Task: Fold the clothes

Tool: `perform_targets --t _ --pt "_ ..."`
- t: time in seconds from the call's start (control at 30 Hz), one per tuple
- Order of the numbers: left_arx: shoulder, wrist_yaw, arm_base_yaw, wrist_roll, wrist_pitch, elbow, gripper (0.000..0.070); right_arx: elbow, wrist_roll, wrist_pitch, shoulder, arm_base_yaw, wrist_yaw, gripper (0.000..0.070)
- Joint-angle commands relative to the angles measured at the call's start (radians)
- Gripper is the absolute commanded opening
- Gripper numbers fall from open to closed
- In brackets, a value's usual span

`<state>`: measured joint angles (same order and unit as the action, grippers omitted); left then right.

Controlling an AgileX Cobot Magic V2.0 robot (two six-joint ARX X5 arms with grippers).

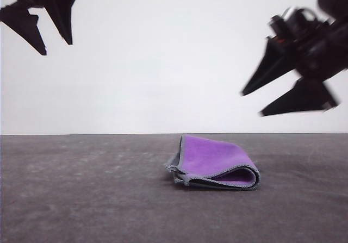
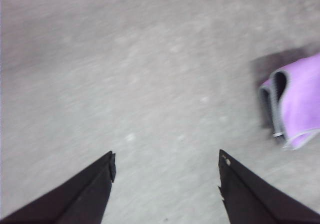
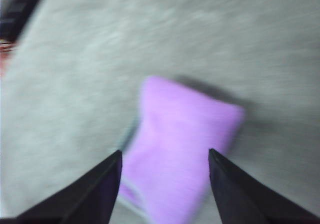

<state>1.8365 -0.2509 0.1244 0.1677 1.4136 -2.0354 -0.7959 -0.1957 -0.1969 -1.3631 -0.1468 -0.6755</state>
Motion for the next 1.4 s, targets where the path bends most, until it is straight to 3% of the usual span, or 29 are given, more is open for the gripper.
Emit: perform_targets --t 0.0,0.13,0.33,0.63,0.7,0.73,0.77,0.8,0.97,1.07,1.37 --pt "-0.013 0.011 -0.001 -0.004 0.004 -0.025 0.0394 -0.017 0.097 -0.055 0.057 0.015 0.114 0.0348" --pt "-0.052 0.015 -0.009 -0.009 0.012 -0.02 0.0394 -0.017 0.174 -0.182 0.202 0.061 0.274 0.0348" --pt "-0.149 0.019 -0.009 -0.02 -0.022 0.067 0.0394 -0.017 0.243 -0.351 0.344 0.121 0.417 0.0348" --pt "-0.317 0.019 -0.009 -0.056 -0.177 0.374 0.0393 -0.017 0.267 -0.394 0.365 0.145 0.438 0.0347" --pt "-0.325 0.019 -0.009 -0.056 -0.179 0.397 0.0381 -0.017 0.264 -0.392 0.365 0.145 0.438 0.0262" --pt "-0.325 0.019 -0.009 -0.055 -0.176 0.4 0.0282 -0.017 0.265 -0.393 0.365 0.145 0.438 0.0116" --pt "-0.325 0.019 -0.009 -0.052 -0.175 0.401 0.0157 -0.017 0.267 -0.394 0.365 0.145 0.439 0.0025" --pt "-0.325 0.019 -0.009 -0.047 -0.175 0.401 0.0001 -0.017 0.271 -0.393 0.365 0.145 0.439 0.0013" --pt "-0.325 0.018 -0.008 -0.06 -0.183 0.401 0.0003 -0.017 0.27 -0.379 0.365 0.145 0.44 0.0012" --pt "-0.325 0.017 -0.008 -0.118 -0.177 0.4 0.0004 -0.017 0.238 -0.372 0.365 0.145 0.44 0.0012" --pt "-0.325 0.018 -0.008 -0.12 -0.18 0.4 0.0004 -0.017 0.226 -0.364 0.365 0.145 0.439 0.0012"
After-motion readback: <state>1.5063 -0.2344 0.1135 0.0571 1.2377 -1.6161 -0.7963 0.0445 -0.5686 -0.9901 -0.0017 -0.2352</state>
